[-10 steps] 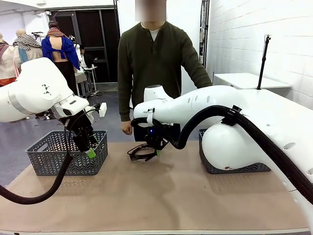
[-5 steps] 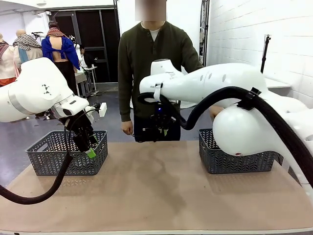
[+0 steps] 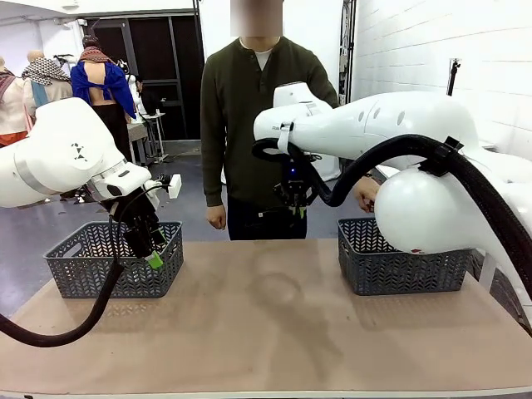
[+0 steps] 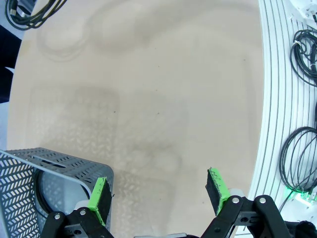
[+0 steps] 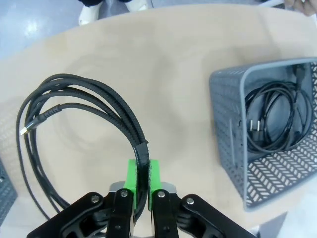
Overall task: Organize the cables according to human instructions.
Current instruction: Pick up a bundle of cables and place it in the basket indicated by the human.
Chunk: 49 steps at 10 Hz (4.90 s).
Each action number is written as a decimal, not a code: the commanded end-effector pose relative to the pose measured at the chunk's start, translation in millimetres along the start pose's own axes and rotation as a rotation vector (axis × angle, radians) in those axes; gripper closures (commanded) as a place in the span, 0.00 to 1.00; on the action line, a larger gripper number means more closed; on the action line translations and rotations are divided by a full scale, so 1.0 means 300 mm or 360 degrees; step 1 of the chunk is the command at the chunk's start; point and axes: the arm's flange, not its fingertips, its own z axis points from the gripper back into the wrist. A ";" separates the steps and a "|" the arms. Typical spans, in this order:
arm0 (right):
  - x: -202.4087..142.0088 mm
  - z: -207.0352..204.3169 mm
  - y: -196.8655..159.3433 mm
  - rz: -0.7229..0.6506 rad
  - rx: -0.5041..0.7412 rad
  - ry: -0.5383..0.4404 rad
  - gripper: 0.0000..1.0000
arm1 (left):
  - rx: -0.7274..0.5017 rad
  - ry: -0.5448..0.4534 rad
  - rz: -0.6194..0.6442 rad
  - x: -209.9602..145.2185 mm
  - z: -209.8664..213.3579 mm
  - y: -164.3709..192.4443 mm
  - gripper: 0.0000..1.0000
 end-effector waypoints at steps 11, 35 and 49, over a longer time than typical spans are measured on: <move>-0.007 0.129 -0.210 0.0070 0.0054 -0.0037 1.00 | 0.0003 0.0002 0.0001 -0.002 0.002 -0.003 0.00; 0.072 0.161 -0.768 0.0146 -0.0003 -0.0105 1.00 | 0.0003 0.0002 0.0001 -0.002 0.002 -0.003 0.00; 0.078 -0.073 -1.013 0.0538 0.0091 -0.0040 1.00 | 0.0003 0.0002 0.0001 -0.002 0.002 -0.003 0.00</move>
